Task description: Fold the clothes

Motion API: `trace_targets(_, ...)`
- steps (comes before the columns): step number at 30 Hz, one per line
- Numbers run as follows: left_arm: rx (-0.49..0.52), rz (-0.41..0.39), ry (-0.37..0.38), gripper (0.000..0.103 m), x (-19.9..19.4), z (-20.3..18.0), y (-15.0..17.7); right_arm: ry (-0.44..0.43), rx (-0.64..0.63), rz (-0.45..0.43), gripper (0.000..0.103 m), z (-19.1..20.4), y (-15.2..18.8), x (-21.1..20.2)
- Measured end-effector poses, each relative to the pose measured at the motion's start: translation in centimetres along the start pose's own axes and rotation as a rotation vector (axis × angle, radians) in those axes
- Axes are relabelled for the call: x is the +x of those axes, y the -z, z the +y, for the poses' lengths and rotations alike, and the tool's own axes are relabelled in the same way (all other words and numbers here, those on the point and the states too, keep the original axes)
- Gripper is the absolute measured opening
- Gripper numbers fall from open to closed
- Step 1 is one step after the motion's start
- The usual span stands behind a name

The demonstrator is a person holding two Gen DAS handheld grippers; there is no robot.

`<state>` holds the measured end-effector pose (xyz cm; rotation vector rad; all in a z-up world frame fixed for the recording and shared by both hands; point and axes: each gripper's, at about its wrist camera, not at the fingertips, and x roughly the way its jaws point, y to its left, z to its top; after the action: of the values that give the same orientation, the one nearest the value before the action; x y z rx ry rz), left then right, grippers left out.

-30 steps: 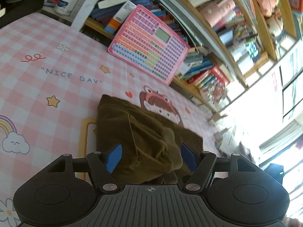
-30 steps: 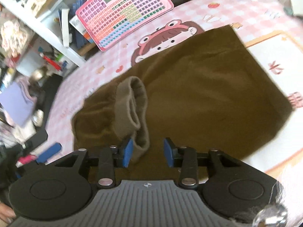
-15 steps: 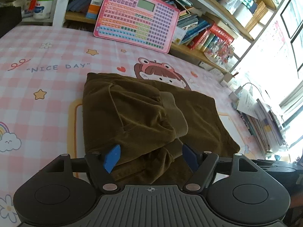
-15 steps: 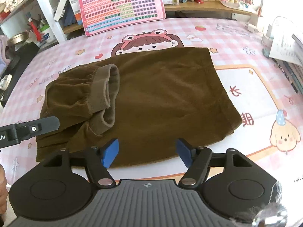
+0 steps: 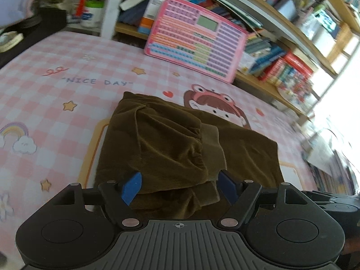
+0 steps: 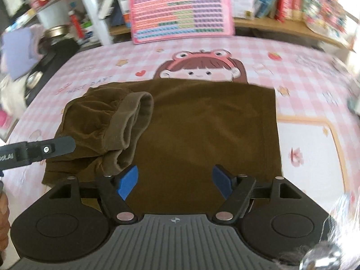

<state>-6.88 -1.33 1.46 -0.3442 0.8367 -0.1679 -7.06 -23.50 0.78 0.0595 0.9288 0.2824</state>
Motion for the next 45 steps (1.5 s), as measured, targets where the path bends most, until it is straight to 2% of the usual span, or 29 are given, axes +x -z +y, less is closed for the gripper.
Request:
trace_targets(7, -0.075, -0.062, -0.146, 0.081, 0.3, -5.5, 3.0, -0.099, -0.057, 0.035, 0.073, -5.6, -0.3, -0.3)
trace_targets(12, -0.120, -0.024, -0.222, 0.083, 0.7, -8.7, 6.1, -0.154, -0.078, 0.072, 0.073, -9.0, 0.3, -0.5)
trace_targets(18, -0.120, 0.020, -0.304, 0.087, 1.2, -11.2, 7.5, -0.207, -0.091, 0.106, 0.073, -12.3, 1.1, -0.9)
trace_targets(22, -0.088, 0.050, -0.318, 0.088, 1.4, -12.8, 8.5, -0.213, -0.041, 0.117, 0.073, -14.3, 1.4, -1.3)
trace_targets(25, -0.052, 0.067, -0.333, 0.094, 1.5, -13.9, 9.0, -0.250, 0.039, 0.135, 0.072, -16.1, 1.5, -1.2)
trace_targets(27, -0.035, 0.069, -0.341, 0.095, 1.6, -14.4, 9.3, -0.291, 0.111, 0.161, 0.066, -17.2, 1.5, -0.9)
trace_targets(30, -0.017, 0.066, -0.339, 0.095, 1.5, -14.9, 9.6, -0.339, 0.204, 0.203, 0.048, -18.0, 1.6, 0.0)
trace_targets(34, 0.038, 0.037, -0.275, 0.095, 1.3, -15.6, 9.8, -0.395, 0.300, 0.238, 0.040, -18.5, 1.2, 1.3)
trace_targets(38, 0.169, 0.032, -0.213, 0.093, 2.2, -17.3, 9.8, -0.445, 0.392, 0.281, 0.031, -18.4, 0.5, 3.0)
trace_targets(40, 0.250, 0.035, -0.199, 0.093, 3.0, -18.3, 9.8, -0.443, 0.403, 0.297, 0.012, -18.2, 0.1, 3.4)
trace_targets(45, 0.448, 0.055, -0.216, 0.093, 5.0, -20.8, 9.9, -0.479, 0.398, 0.271, 0.011, -18.1, -0.7, 2.2)
